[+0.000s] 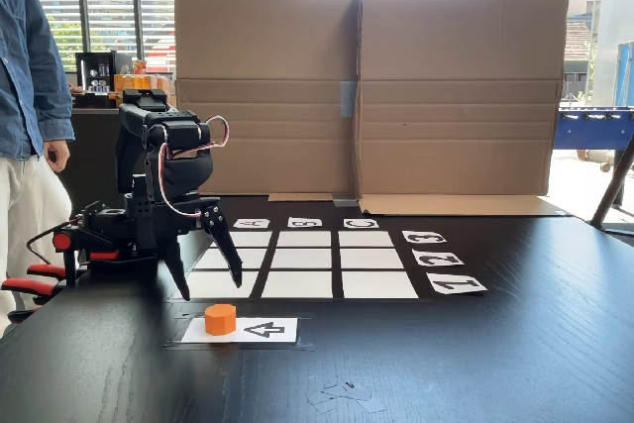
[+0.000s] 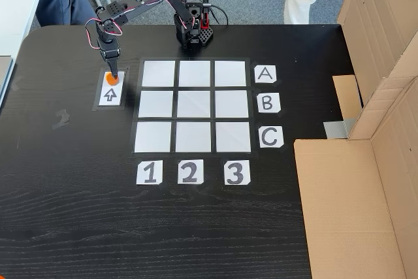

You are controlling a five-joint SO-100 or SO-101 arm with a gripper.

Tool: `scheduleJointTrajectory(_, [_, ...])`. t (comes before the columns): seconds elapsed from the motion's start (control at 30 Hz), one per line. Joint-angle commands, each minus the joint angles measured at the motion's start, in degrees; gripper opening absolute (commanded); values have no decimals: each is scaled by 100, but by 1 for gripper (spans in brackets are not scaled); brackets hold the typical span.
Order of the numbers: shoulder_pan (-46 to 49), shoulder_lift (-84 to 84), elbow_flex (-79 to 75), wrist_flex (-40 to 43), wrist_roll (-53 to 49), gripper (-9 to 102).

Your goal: Pick up the round, orange token and place it in the grid on square A1.

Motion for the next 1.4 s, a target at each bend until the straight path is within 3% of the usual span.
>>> scheduleJointTrajectory(0.0, [-62, -26, -299, -44, 44, 30])
scheduleJointTrajectory(1.37, [-185, -1169, -1099, 18, 9, 31])
